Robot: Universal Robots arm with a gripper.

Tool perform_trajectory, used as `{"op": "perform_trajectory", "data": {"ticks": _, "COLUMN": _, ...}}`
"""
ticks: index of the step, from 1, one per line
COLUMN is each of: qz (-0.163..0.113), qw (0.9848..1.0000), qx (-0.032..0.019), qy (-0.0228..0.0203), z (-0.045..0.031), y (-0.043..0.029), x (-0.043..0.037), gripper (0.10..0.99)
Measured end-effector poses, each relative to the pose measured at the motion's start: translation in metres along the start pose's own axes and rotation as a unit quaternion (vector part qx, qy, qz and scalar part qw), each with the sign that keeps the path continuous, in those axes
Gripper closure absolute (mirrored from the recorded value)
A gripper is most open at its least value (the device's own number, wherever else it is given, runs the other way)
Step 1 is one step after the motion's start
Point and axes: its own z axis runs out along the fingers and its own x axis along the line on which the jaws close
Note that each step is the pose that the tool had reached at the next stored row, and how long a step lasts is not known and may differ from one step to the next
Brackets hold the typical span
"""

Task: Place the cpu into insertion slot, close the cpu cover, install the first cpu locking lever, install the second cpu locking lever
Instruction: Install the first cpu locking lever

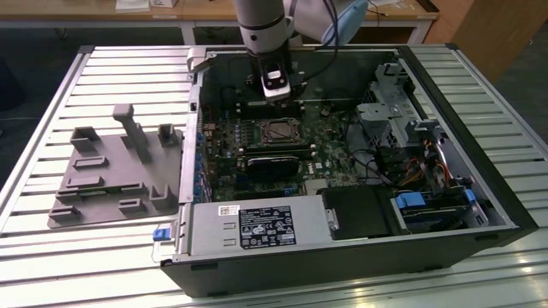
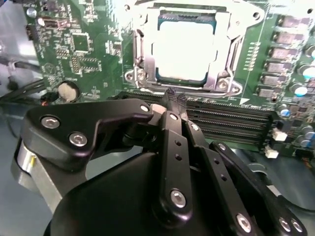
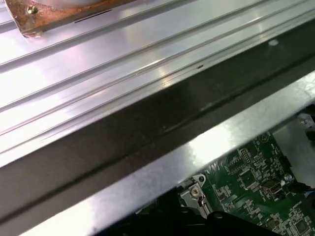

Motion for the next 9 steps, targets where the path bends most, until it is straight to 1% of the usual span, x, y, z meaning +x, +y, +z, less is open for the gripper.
{"op": "perform_trajectory", "data": {"ticks": 3, "qz": -0.001, "qw": 0.9999, "qx": 0.0112, "qy": 0.0087, "z": 0.0006, "y": 0.0003, "x": -0.0028, "gripper": 0.984}}
{"op": "perform_trajectory", "data": {"ticks": 5, "qz": -0.001, "qw": 0.9998, "qx": 0.0171, "qy": 0.0129, "z": 0.0008, "y": -0.0002, "x": -0.0042, "gripper": 0.984}}
{"op": "perform_trajectory", "data": {"ticks": 7, "qz": -0.001, "qw": 0.9996, "qx": 0.0212, "qy": 0.0159, "z": 0.0008, "y": -0.0015, "x": -0.0056, "gripper": 0.984}}
{"op": "perform_trajectory", "data": {"ticks": 9, "qz": -0.001, "qw": 0.9996, "qx": 0.0229, "qy": 0.0168, "z": 0.0008, "y": -0.0040, "x": -0.0071, "gripper": 0.984}}
